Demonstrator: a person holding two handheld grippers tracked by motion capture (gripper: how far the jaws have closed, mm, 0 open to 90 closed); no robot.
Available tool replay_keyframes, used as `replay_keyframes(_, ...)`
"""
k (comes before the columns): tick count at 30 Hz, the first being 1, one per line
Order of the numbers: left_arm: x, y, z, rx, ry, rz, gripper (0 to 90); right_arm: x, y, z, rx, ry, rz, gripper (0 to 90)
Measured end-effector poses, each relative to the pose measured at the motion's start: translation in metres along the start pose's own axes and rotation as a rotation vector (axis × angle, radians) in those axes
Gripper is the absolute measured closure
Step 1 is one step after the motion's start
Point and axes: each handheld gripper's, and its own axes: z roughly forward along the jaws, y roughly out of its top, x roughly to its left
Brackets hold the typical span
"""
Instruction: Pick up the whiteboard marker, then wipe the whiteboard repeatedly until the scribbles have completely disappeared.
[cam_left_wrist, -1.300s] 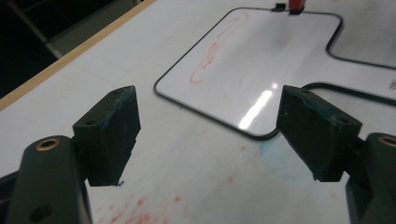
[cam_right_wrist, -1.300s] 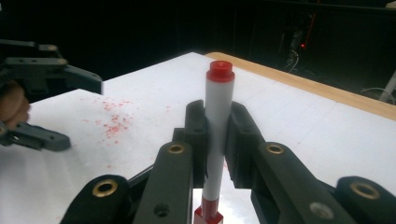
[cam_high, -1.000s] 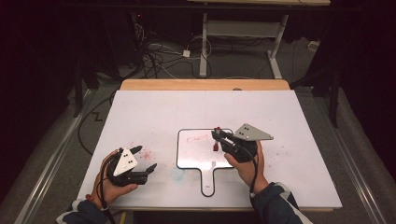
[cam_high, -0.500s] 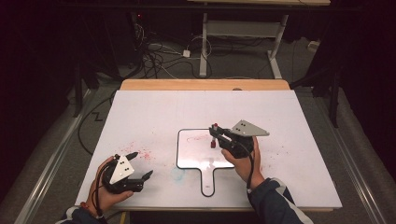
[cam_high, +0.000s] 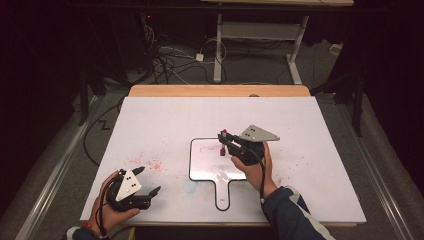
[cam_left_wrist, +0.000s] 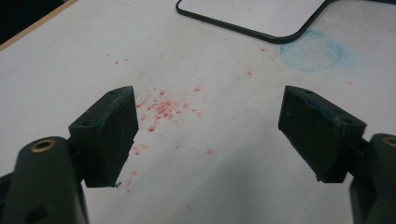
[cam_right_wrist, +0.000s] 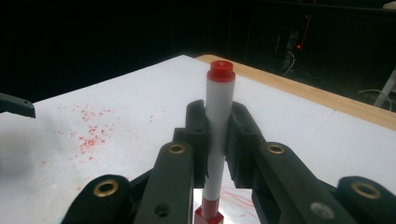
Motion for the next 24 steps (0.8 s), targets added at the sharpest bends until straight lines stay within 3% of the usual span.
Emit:
replay_keyframes(14, -0.001, -0.002, 0.000, 0.011, -0.001, 0.005, 19.0, -0.001, -0.001, 0.021, 0.014, -0.014, 0.009, 81.2)
replay_keyframes(24, -0.001, -0.002, 0.000, 0.013, -0.008, 0.011, 18.9, 0.006, -0.003, 0.045, 0.049, -0.013, -0.002, 81.2)
